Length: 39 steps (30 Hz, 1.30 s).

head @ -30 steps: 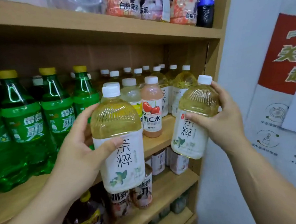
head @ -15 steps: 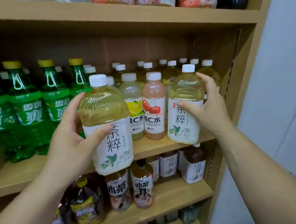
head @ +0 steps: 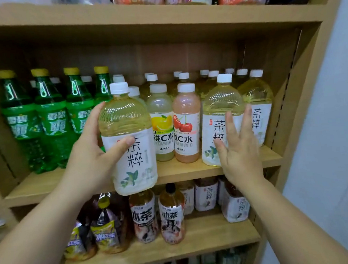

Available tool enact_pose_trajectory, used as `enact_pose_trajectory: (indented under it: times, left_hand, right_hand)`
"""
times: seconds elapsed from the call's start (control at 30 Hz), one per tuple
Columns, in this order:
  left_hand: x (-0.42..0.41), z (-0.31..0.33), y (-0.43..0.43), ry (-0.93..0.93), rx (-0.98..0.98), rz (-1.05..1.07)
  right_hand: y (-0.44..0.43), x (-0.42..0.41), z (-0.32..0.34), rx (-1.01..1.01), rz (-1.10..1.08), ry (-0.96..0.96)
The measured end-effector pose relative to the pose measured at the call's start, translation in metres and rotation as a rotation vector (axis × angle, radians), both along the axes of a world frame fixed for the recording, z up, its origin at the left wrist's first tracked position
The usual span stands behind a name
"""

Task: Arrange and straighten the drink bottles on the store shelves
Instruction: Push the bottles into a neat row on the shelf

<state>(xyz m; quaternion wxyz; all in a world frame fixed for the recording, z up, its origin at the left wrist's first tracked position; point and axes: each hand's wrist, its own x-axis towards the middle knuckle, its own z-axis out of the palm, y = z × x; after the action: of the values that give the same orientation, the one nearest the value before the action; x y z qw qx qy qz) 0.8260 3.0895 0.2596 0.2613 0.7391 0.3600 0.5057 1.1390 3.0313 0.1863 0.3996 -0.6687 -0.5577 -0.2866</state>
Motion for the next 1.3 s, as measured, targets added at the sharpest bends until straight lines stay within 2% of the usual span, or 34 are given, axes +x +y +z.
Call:
enact_pose_trajectory:
  times: [0.1,0.2,0.47,0.53,0.6,0.7,0.77,0.83,0.97,1.1,1.17,1.3]
  left_hand:
    - [0.001,0.001,-0.001,0.009,-0.006,0.018]
    - [0.002,0.001,0.0,0.018,-0.008,0.027]
    - [0.002,0.001,-0.002,0.019,-0.023,0.02]
    - [0.002,0.001,-0.003,0.011,-0.026,0.013]
    - [0.002,0.001,-0.002,0.003,-0.025,0.004]
    - [0.001,0.0,-0.001,-0.004,-0.02,-0.001]
    - [0.001,-0.001,0.0,-0.002,-0.016,0.001]
    - [0.0,-0.002,0.002,-0.001,-0.014,-0.002]
    - [-0.001,-0.003,0.006,0.005,-0.003,0.0]
    - [-0.001,-0.004,0.008,0.006,-0.003,-0.003]
    - [-0.001,-0.005,0.01,0.014,-0.003,0.003]
    - [-0.001,-0.006,0.012,0.022,-0.007,0.011]
  right_hand:
    - [0.001,0.005,0.005,-0.138,-0.101,0.025]
    - [0.007,0.006,0.008,-0.192,-0.18,-0.024]
    - [0.016,0.031,0.014,-0.368,-0.25,-0.04]
    - [0.015,0.025,0.014,-0.352,-0.247,-0.016]
    - [0.011,0.012,0.016,-0.254,-0.222,0.048]
    - [0.006,-0.019,0.032,0.006,-0.019,0.152]
    - [0.006,-0.041,0.05,0.082,0.138,0.225]
    - [0.01,-0.056,0.066,0.064,0.189,0.245]
    - [0.024,-0.065,0.092,-0.061,-0.003,0.055]
    - [0.037,-0.066,0.091,-0.185,-0.065,-0.061]
    - [0.038,-0.067,0.085,-0.178,-0.06,-0.068]
    - [0.034,-0.066,0.078,-0.02,0.007,-0.028]
